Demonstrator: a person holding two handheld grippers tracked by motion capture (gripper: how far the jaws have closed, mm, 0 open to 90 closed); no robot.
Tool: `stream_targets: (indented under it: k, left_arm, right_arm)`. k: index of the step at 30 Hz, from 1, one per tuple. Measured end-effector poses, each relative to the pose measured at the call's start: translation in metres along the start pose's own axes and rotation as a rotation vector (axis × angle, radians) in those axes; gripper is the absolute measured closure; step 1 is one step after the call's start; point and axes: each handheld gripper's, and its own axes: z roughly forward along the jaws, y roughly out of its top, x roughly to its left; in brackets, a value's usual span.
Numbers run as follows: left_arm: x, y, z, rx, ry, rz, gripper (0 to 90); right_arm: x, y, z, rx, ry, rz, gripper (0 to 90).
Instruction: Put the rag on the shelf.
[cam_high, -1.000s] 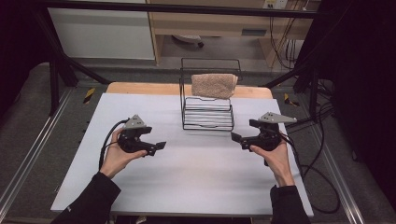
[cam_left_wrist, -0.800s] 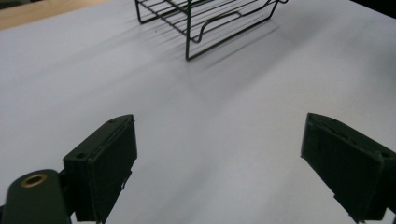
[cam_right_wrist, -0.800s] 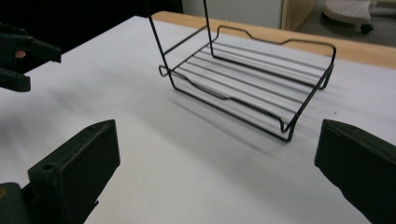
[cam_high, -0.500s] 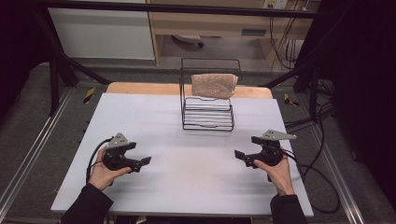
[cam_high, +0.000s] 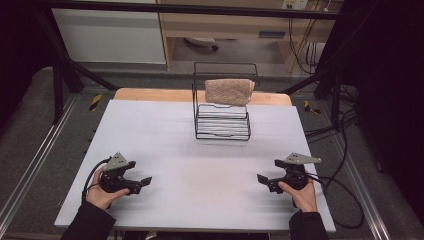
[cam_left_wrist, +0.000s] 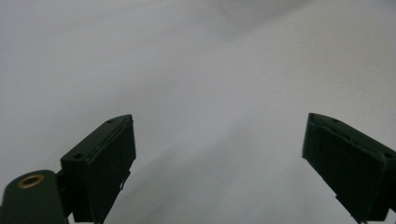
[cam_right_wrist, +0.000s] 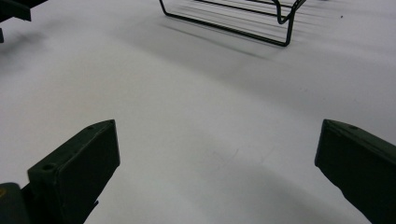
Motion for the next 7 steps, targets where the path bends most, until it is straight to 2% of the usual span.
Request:
stream_targets:
  k: [4,7]
  left_arm:
    - [0.0013,-0.0012,-0.0015,-0.009,0.000,-0.007,9.7]
    - [0.0012,-0.0019,-0.0022,-0.011,-0.005,-0.012,9.7]
  right_arm:
    - [-0.0003,-0.0035,-0.0006,0.003,0.000,0.012,0.5]
    - [0.0001,-0.0048,0.0006,0.018,-0.007,0.002,0.5]
